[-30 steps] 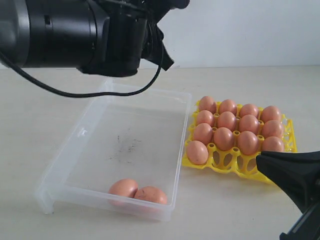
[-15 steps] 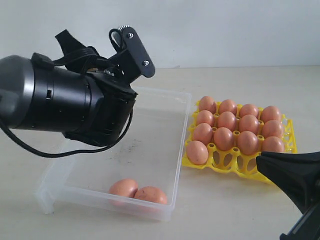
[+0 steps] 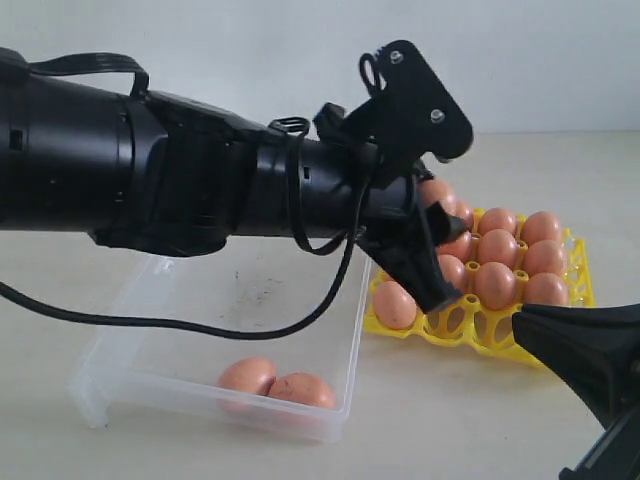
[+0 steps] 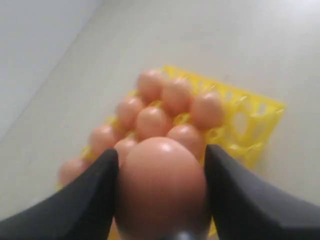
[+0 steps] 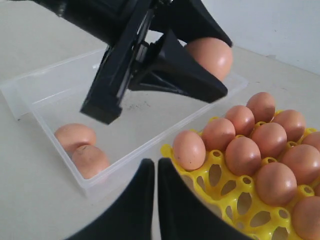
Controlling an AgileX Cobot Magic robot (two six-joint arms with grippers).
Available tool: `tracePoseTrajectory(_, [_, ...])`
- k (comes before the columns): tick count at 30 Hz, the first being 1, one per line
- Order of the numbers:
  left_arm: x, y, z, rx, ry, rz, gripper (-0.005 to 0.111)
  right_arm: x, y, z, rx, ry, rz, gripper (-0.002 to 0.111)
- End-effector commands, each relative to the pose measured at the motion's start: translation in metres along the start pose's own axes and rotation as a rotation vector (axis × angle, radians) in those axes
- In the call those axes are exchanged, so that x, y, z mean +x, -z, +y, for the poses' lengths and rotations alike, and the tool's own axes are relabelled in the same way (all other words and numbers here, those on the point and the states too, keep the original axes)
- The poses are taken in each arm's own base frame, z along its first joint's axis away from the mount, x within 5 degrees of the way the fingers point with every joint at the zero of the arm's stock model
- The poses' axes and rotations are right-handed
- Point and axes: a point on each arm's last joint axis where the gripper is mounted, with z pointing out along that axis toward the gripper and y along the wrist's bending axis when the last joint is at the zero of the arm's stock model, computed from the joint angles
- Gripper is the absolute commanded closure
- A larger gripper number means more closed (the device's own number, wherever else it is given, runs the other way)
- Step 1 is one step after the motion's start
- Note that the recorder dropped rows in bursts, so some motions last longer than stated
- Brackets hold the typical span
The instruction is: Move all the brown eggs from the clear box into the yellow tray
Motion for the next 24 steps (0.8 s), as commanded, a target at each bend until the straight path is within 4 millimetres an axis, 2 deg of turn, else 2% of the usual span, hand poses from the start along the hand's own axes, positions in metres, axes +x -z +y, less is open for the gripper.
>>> tracePoseTrajectory(1, [-0.016, 0.011, -0.030, 0.344, -0.118, -0.153, 0.103, 0.000, 0.001, 0.000, 0.000, 0.002, -0.002, 0.108])
tracePoseTrajectory(3, [-0.019, 0.022, -0.049, 0.588, -0.195, -0.186, 0.103, 0.000, 0.001, 0.000, 0.000, 0.002, -0.002, 0.108])
tracePoseTrajectory(5, [-0.019, 0.032, -0.059, 0.760, -0.176, -0.157, 0.103, 0.000, 0.001, 0.000, 0.000, 0.002, -0.002, 0.108])
tracePoseTrajectory(7, [-0.014, 0.034, -0.059, 0.792, -0.152, -0.039, 0.103, 0.000, 0.001, 0.000, 0.000, 0.002, -0.002, 0.108])
tracePoseTrajectory(9, [-0.001, 0.030, -0.050, 0.688, -0.110, 0.168, 0.103, 0.000, 0.001, 0.000, 0.000, 0.002, -0.002, 0.108])
tracePoseTrajectory(12, [0.018, 0.023, -0.025, 0.384, -0.055, 0.432, 0.103, 0.000, 0.001, 0.000, 0.000, 0.002, -0.002, 0.108])
tracePoseTrajectory(15, [0.026, 0.021, -0.001, 0.091, 0.089, 0.521, 0.103, 0.000, 0.001, 0.000, 0.000, 0.002, -0.002, 0.108])
tracePoseTrajectory(17, [0.024, 0.020, 0.010, -0.047, 0.140, 0.493, 0.103, 0.000, 0.001, 0.000, 0.000, 0.002, -0.002, 0.108])
tracePoseTrajectory(19, [0.016, 0.016, 0.016, -0.118, 0.162, 0.385, 0.103, 0.000, 0.001, 0.000, 0.000, 0.002, -0.002, 0.108])
tracePoseTrajectory(24, [-0.009, 0.002, 0.010, -0.061, 0.169, -0.022, 0.103, 0.000, 0.001, 0.000, 0.000, 0.002, -0.002, 0.108])
